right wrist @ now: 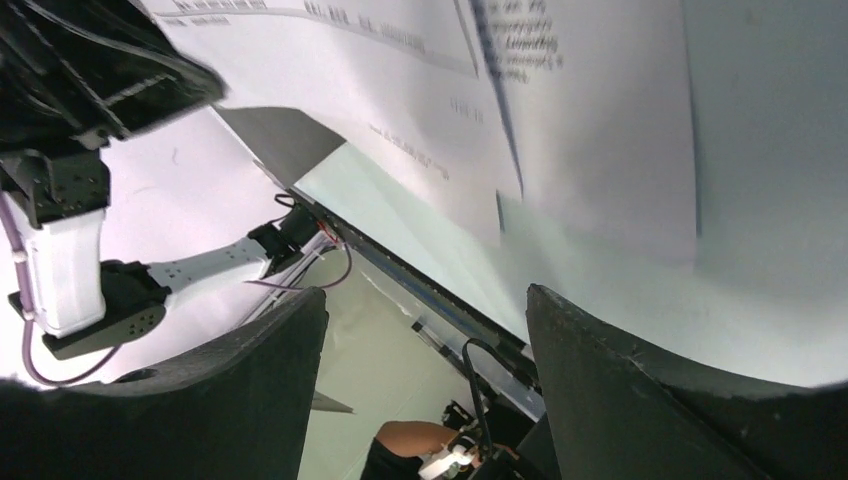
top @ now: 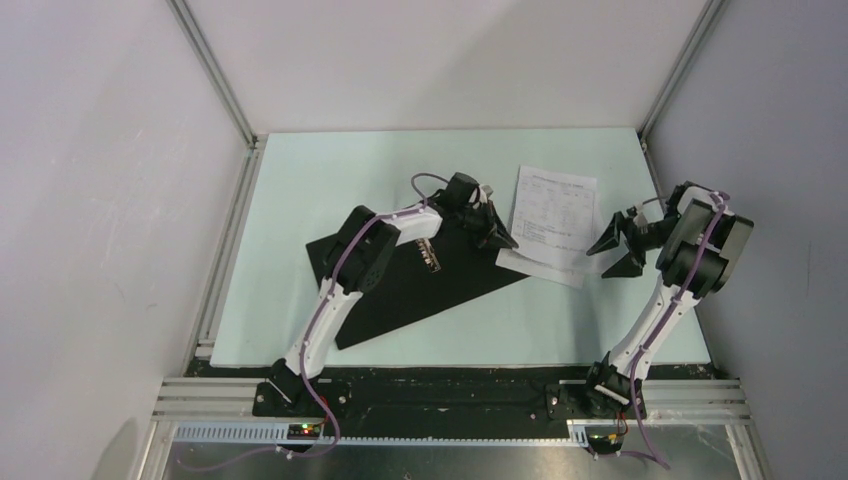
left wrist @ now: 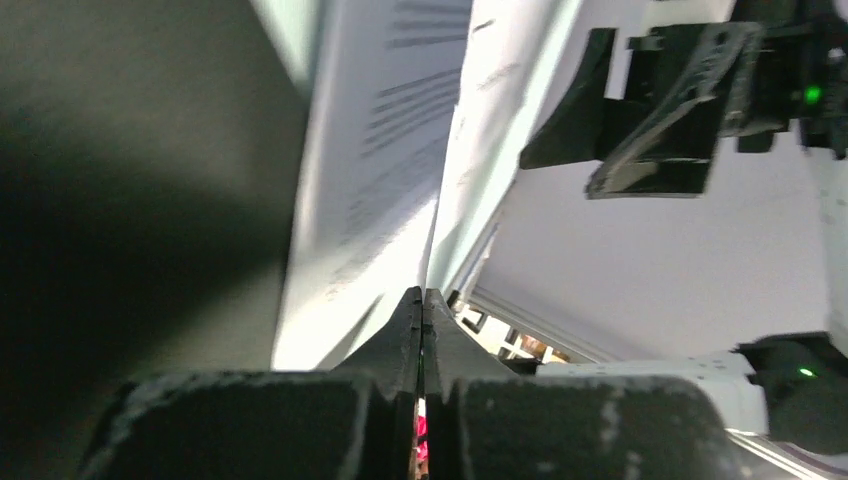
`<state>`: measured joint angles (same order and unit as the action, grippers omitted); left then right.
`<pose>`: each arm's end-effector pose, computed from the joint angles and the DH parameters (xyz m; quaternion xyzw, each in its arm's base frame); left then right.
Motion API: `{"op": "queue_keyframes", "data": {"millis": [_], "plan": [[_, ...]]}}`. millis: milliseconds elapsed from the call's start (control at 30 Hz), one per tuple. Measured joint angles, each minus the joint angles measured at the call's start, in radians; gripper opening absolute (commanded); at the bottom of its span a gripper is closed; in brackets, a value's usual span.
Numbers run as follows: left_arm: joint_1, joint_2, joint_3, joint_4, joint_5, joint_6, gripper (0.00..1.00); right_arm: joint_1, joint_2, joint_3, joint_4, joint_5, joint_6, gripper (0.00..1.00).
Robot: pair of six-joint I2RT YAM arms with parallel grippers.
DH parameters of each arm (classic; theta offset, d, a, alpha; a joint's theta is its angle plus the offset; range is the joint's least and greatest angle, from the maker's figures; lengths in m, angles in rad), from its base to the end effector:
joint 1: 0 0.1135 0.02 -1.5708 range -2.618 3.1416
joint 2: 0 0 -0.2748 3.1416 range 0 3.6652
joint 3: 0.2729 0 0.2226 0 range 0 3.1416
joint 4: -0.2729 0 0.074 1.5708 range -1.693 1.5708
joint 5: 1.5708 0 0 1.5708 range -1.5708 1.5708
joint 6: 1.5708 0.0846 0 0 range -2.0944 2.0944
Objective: Put the files into the folder
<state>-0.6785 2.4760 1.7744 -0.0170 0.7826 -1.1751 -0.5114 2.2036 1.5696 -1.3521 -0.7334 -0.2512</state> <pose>0.3825 -0.3850 0.1025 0.0541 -0.8547 0.5141 0.0483 0.3203 -0.1148 0.1312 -0.1918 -0.8962 -0.3973 0.0481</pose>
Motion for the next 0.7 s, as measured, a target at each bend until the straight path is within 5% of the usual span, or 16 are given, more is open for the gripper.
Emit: {"op": "queue_keyframes", "data": {"millis": [267,700], "plan": [[0.053,-0.003,0.053,0.126,0.106,-0.033,0.0,-0.018,-0.042,0.012,-0.062,-0.045,-0.061,0.78],[0.086,-0.019,0.011,0.133,0.198,-0.095,0.0,0.107,0.123,0.072,-0.056,-0.227,0.003,0.99]]}}
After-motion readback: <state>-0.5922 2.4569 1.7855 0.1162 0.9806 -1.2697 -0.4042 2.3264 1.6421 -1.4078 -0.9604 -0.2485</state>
